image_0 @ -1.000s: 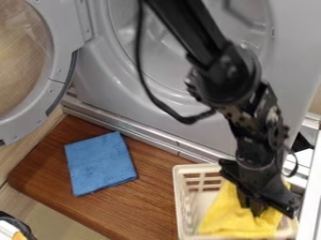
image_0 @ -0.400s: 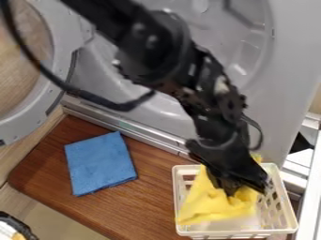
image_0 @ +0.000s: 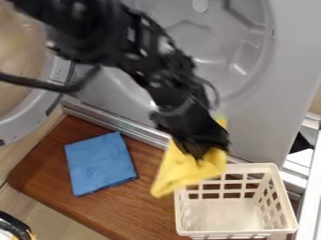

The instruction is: Put the yellow cloth in the machine

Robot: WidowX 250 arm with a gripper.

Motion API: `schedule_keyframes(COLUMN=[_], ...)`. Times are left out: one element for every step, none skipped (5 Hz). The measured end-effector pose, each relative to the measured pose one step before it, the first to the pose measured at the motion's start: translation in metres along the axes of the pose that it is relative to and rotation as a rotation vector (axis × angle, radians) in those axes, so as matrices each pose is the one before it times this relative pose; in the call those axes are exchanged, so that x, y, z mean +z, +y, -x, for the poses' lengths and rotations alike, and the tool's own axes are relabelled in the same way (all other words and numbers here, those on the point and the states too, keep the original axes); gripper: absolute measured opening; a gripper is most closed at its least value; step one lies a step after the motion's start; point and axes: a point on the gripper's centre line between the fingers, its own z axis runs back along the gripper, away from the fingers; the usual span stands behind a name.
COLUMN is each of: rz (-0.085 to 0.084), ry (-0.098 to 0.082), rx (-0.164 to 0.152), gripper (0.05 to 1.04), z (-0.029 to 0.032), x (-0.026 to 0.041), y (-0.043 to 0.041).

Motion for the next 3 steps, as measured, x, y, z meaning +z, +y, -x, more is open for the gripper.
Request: schedule_keyframes(rz=[-0.0064,-0.0193,-0.0022], ry=[-0.0440,0.0009,-0.0410], rx=[0.0415,0.0211,0.0269], gripper=[0.073,0.072,0.072], z=[-0.02020,-0.01712,-0.02583], x=[0.01076,0.00038,0.00176], y=[0.01924,0.01208,0.01015])
